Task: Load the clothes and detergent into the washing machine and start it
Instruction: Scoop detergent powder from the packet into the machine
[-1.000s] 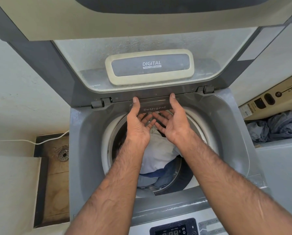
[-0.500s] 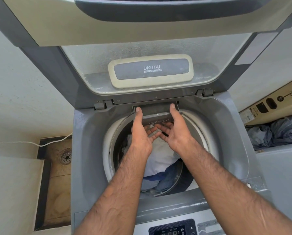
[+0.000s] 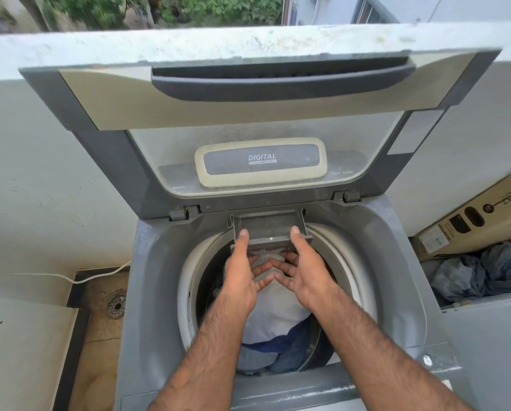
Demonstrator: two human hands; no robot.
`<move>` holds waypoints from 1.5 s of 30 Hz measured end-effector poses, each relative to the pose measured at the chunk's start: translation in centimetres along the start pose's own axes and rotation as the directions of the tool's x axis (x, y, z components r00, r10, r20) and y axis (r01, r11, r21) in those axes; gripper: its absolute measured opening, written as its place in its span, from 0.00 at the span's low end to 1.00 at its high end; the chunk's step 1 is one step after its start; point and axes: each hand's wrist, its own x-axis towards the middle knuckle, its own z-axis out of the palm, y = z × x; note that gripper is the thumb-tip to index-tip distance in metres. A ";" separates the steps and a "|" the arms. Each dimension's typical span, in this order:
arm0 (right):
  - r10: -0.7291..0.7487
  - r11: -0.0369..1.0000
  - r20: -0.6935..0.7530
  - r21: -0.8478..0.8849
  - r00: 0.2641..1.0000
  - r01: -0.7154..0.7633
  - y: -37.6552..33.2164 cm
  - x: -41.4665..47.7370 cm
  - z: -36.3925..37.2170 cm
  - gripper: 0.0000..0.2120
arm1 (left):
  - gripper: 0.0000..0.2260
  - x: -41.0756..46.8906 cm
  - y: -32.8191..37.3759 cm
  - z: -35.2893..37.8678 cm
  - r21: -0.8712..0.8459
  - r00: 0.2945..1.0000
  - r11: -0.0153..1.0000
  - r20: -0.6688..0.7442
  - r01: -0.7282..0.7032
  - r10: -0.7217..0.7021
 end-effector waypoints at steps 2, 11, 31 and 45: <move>0.003 1.000 -0.002 -0.029 1.000 -0.003 0.1 0.0 -0.1 0.26 | 0.27 -0.2 0.3 -0.2 0.041 1.000 0.999 0.008 0.008 -0.008; 0.050 0.992 0.007 -0.116 0.999 -0.049 -1.0 -1.1 -0.4 0.21 | 0.24 -3.2 0.8 0.2 0.211 0.999 0.977 0.010 0.036 -0.039; 0.010 0.875 0.039 -0.484 0.999 0.010 -1.6 -8.9 -3.9 0.06 | 0.13 -8.5 -1.5 1.4 0.604 0.995 0.797 0.066 0.024 -0.081; -0.264 0.882 0.008 -0.402 0.964 0.245 -8.9 -15.8 -16.4 0.09 | 0.06 -18.2 -4.5 16.7 0.719 0.916 0.597 0.395 -0.355 0.069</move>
